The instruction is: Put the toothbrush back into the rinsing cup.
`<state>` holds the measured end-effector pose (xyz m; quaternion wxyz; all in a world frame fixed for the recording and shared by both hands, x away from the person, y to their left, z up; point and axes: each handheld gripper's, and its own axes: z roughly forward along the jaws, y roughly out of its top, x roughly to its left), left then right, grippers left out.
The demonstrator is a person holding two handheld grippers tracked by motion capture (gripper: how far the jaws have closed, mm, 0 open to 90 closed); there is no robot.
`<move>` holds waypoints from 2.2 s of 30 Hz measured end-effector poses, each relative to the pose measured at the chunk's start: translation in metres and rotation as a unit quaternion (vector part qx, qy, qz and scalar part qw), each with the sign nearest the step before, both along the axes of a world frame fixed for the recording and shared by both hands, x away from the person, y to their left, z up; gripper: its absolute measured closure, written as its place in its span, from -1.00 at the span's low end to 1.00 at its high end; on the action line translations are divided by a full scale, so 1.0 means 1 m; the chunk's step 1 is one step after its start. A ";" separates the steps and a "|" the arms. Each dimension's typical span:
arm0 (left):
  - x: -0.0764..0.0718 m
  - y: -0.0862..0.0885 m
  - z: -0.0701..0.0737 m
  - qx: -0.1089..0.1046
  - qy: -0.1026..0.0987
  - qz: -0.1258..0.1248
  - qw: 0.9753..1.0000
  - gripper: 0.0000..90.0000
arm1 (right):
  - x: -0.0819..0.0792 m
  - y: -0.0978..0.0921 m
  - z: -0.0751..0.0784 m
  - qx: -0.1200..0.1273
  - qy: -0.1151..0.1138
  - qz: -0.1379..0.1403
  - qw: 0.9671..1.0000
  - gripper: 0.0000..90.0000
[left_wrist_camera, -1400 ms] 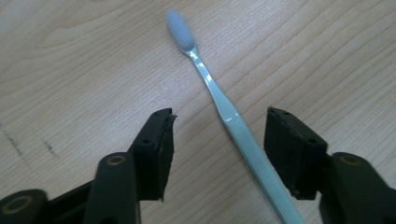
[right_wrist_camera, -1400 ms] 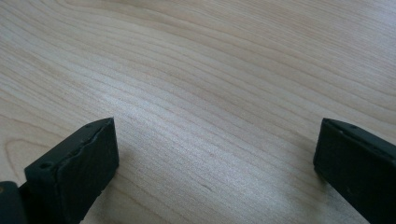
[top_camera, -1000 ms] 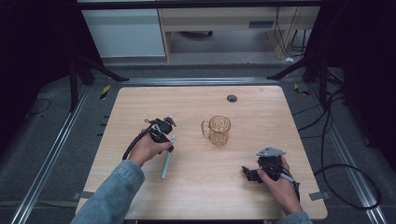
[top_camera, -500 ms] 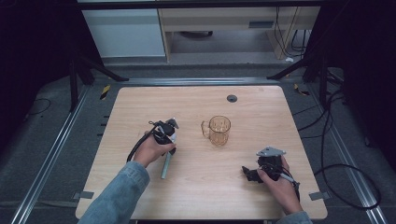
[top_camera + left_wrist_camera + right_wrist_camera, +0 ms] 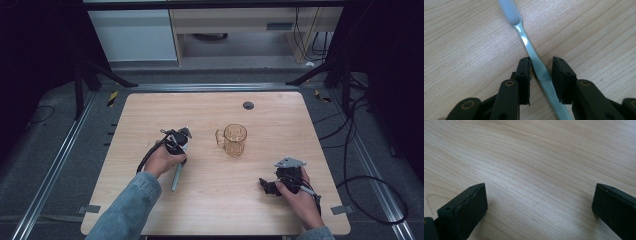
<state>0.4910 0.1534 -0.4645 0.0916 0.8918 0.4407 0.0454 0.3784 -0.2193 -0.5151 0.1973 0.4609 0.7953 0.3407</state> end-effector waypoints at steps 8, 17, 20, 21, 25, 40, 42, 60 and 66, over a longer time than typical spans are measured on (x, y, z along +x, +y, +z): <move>0.002 -0.002 0.000 0.006 -0.004 -0.016 1.000 0.64 | 0.000 0.000 0.000 -0.001 -0.001 0.000 1.000 -0.99; 0.001 -0.005 0.000 0.015 -0.002 -0.027 1.000 0.73 | 0.000 0.000 0.000 -0.002 -0.002 0.001 1.000 -0.99; 0.001 -0.005 0.000 0.015 -0.003 -0.027 1.000 0.74 | 0.000 0.000 0.000 -0.002 -0.002 0.001 1.000 -0.99; 0.001 -0.005 0.000 0.016 -0.003 -0.028 0.999 0.74 | 0.000 0.000 0.000 -0.002 -0.002 0.001 1.000 -0.99; 0.000 -0.004 0.001 0.013 -0.004 -0.031 0.999 0.75 | 0.000 0.000 0.000 0.000 0.000 0.000 1.000 -0.99; -0.010 0.002 0.030 -0.035 -0.064 -0.039 0.997 0.75 | 0.000 0.000 0.000 -0.001 -0.001 0.001 1.000 -0.99; -0.011 0.002 0.033 -0.036 -0.068 -0.040 0.996 0.75 | 0.000 0.000 0.000 -0.002 -0.002 0.002 1.000 -0.99; -0.024 -0.008 0.062 -0.114 -0.119 -0.043 0.985 0.75 | 0.000 0.000 0.000 -0.001 -0.001 0.001 1.000 -0.99; -0.033 -0.013 0.063 -0.119 -0.135 -0.051 0.982 0.75 | 0.000 0.000 0.000 -0.002 -0.001 0.004 1.000 -0.99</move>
